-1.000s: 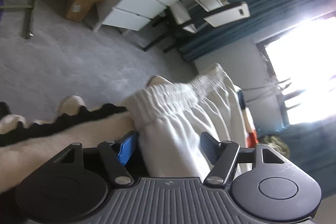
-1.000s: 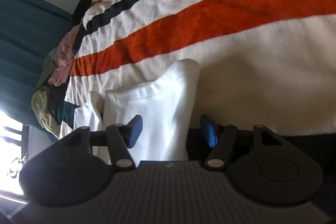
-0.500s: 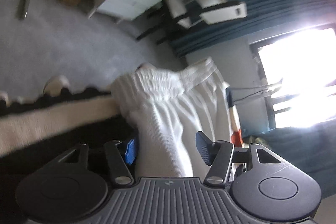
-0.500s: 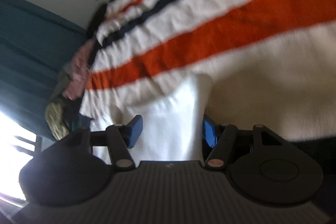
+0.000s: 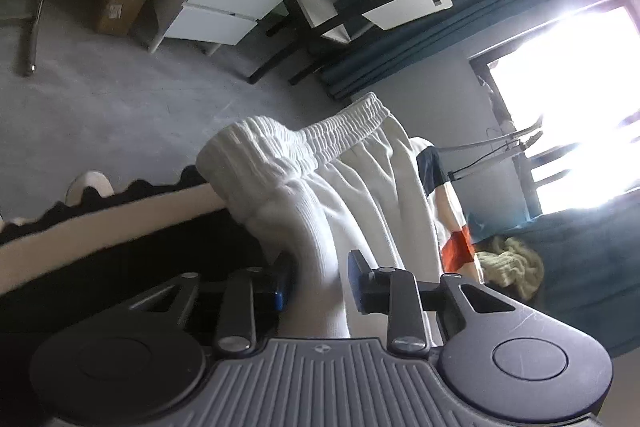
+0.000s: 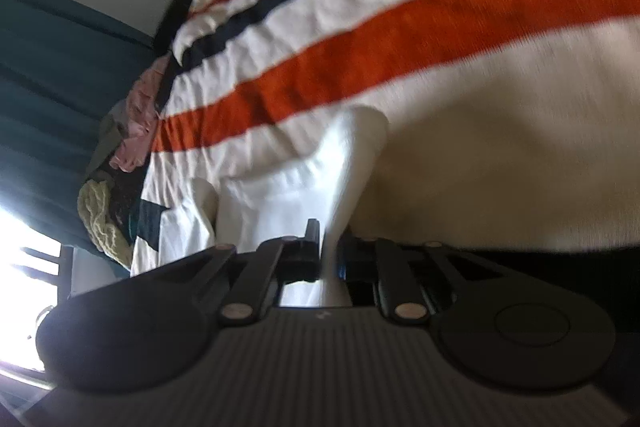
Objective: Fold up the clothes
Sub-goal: 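Grasp the ribbed waistband with the left tool while the right tool grasps the fabric, then lift the white garment off the bed with both tools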
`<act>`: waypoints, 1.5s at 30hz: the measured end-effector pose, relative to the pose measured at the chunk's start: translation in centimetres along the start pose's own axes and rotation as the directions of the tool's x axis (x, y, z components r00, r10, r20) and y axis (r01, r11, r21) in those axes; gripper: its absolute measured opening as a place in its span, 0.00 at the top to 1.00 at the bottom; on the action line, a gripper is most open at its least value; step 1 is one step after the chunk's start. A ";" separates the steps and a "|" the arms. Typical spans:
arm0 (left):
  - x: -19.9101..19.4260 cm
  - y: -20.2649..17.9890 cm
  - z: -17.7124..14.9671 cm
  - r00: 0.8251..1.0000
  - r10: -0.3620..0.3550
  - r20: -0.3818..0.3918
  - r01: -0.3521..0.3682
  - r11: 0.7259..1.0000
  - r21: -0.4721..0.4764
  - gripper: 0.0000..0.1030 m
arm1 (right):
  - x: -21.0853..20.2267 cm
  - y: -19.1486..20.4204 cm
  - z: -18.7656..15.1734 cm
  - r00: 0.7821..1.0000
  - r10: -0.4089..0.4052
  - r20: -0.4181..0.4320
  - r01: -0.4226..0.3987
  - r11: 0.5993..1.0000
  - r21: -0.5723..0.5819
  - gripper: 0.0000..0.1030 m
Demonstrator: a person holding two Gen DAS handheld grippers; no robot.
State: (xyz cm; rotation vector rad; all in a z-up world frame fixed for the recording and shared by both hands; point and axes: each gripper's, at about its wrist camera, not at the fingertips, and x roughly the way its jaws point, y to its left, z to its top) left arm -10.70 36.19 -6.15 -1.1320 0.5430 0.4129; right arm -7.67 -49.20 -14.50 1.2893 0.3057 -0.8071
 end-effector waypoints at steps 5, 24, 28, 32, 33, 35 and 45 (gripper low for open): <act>2.0 0.7 -0.6 0.992 0.083 -0.091 -0.085 0.996 -0.017 0.63 | 0.8 -0.2 0.0 0.999 -0.013 -0.043 0.014 1.000 0.018 0.88; 1.1 1.0 -1.0 0.999 0.035 -0.001 -0.035 0.999 -0.006 0.92 | 0.6 1.0 -0.8 0.999 0.034 -0.026 -0.036 0.997 -0.074 0.95; -0.7 1.2 -0.8 0.997 -0.036 0.069 0.037 0.999 -0.017 0.93 | -0.4 1.1 -0.5 0.997 0.082 0.001 -0.082 0.994 -0.078 0.95; -2.3 0.6 -0.7 0.986 -0.114 0.124 0.115 0.993 0.003 0.93 | -2.6 0.7 0.0 0.989 0.138 0.048 -0.136 0.990 -0.043 0.95; -2.7 0.3 -0.6 0.981 -0.136 0.141 0.135 0.991 0.011 0.93 | -3.3 0.7 0.0 0.985 0.160 0.063 -0.158 0.987 -0.033 0.95; -3.1 -0.7 -0.5 0.975 -0.159 0.158 0.151 0.987 0.058 0.94 | -4.1 0.8 0.3 0.977 0.202 0.074 -0.201 0.979 -0.023 0.95; 1.2 -9.9 2.3 0.946 -0.269 0.180 0.256 0.962 0.095 0.94 | -1.6 10.0 0.9 0.954 0.278 0.113 -0.261 0.955 -0.143 0.95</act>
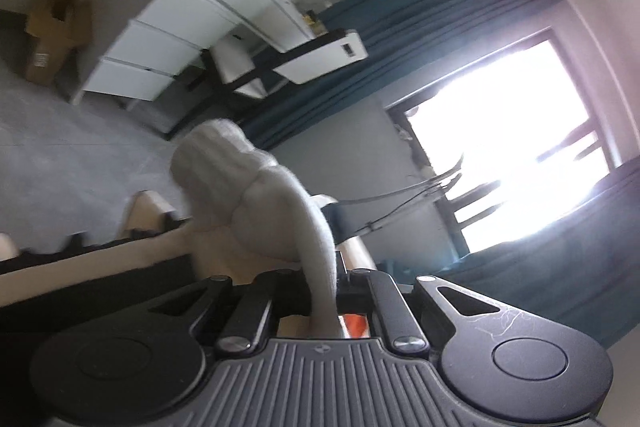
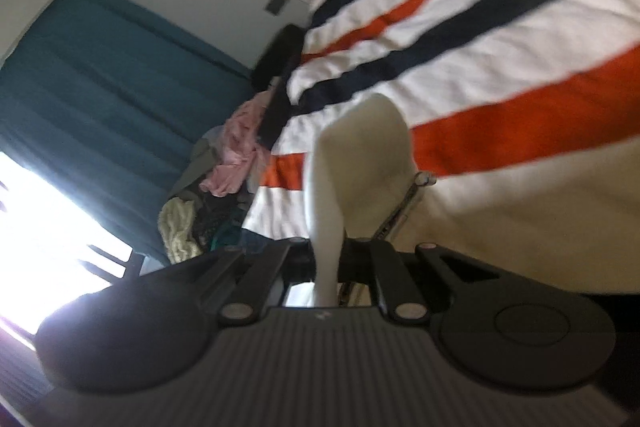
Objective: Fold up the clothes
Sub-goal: 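Lift the white garment off the bed with both tools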
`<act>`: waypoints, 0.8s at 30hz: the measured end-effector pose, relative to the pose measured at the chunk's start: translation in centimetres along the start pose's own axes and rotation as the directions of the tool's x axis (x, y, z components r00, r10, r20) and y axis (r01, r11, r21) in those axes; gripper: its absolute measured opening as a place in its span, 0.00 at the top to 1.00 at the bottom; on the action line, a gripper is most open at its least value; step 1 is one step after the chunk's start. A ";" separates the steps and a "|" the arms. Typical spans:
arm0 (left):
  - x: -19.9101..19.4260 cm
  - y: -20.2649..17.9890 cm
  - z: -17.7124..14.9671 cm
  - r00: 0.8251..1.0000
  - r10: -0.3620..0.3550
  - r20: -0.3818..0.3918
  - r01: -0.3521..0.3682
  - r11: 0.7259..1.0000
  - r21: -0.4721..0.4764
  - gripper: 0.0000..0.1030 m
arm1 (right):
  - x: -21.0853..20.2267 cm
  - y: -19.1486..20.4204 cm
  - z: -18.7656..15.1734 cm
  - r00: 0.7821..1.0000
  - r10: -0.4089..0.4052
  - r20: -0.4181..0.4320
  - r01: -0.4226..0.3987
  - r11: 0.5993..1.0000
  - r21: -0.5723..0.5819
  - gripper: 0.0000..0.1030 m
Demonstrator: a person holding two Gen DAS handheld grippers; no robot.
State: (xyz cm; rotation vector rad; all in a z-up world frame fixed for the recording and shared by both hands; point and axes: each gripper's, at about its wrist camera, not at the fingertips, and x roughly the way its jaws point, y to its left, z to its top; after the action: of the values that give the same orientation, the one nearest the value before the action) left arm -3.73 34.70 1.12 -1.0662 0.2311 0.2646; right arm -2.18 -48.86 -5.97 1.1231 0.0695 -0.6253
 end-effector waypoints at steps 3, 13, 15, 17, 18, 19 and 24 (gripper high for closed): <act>4.7 -2.3 0.5 1.000 0.014 0.010 -0.014 1.000 0.020 0.93 | 5.0 3.7 -0.3 0.998 0.054 -0.026 -0.055 0.996 -0.073 0.95; 24.9 -4.6 -1.6 0.992 0.122 -0.012 -0.121 0.991 0.058 0.93 | 24.0 9.4 -6.2 0.998 -0.049 -0.051 0.030 0.945 -0.325 0.95; 27.8 -4.4 -1.5 0.986 0.163 -0.038 -0.162 0.986 0.030 0.92 | 27.0 9.5 -7.2 0.994 -0.091 -0.055 0.065 0.931 -0.359 0.94; 29.9 -4.4 -1.6 0.980 0.190 -0.063 -0.186 0.981 0.054 0.91 | 29.0 9.7 -8.3 0.989 -0.134 -0.058 0.100 0.912 -0.399 0.94; 30.9 -4.4 -1.7 0.976 0.205 -0.078 -0.200 0.978 0.062 0.91 | 29.9 9.9 -8.8 0.986 -0.155 -0.059 0.117 0.901 -0.419 0.94; 31.4 -4.1 -1.7 0.974 0.209 -0.087 -0.204 0.977 0.058 0.90 | 30.6 10.0 -9.3 0.984 -0.169 -0.062 0.125 0.890 -0.438 0.94; 32.0 -3.3 -1.7 0.973 0.202 -0.113 -0.192 0.977 0.092 0.73 | 32.4 10.0 -10.0 0.983 -0.129 -0.134 0.047 0.867 -0.496 0.84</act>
State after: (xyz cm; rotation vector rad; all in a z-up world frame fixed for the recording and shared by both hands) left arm 27.45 34.98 -6.92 -0.9817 0.4559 0.3663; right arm 32.22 -51.49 -13.83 0.6722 0.4040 -0.5537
